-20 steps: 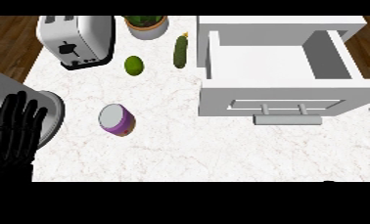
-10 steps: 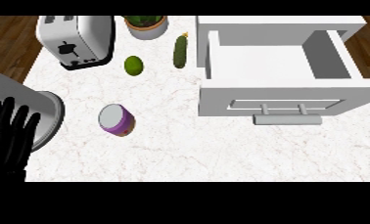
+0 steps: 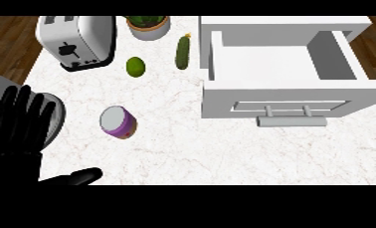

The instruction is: Pick up the can, place it into the drawer and close the drawer

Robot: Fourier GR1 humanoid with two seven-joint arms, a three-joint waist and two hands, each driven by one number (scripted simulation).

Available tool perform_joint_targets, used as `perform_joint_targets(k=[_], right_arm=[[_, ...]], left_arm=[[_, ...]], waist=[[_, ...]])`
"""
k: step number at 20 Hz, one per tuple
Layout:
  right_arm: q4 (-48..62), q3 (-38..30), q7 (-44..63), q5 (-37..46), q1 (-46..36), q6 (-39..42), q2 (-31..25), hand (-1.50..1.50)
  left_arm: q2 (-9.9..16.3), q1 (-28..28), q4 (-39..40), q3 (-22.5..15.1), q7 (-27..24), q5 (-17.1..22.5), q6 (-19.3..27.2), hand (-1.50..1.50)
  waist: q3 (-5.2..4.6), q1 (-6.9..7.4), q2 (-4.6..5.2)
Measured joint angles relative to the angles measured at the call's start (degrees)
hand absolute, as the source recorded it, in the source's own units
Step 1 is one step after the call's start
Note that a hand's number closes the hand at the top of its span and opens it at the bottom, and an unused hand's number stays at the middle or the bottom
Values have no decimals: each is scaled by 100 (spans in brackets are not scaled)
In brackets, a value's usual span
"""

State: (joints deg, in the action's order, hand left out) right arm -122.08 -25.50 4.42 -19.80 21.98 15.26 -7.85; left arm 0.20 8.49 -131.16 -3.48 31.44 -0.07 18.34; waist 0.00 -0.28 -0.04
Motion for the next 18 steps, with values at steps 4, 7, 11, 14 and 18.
perform_joint_targets(k=[4,7,11,14,18], right_arm=[[-22,-236,-26,-200,112,240,23,-150],[-101,-438,31,-368,234,407,33,-150],[19,-555,-51,-294,236,593,104,-150],[-228,-611,160,-398,264,611,173,-150],[-129,-783,27,-442,365,878,260,-150]], left_arm=[[-11,-269,618,62,-303,128,161,-150],[-15,-368,1055,76,-635,252,209,-150],[-17,-527,1646,-28,-989,266,356,-150],[10,-504,1964,-11,-1238,333,329,-150],[21,-564,2575,-36,-1695,416,399,-150]], waist=[[0,-10,1],[0,-13,1],[1,-12,2],[-2,-10,1],[0,-13,2]])
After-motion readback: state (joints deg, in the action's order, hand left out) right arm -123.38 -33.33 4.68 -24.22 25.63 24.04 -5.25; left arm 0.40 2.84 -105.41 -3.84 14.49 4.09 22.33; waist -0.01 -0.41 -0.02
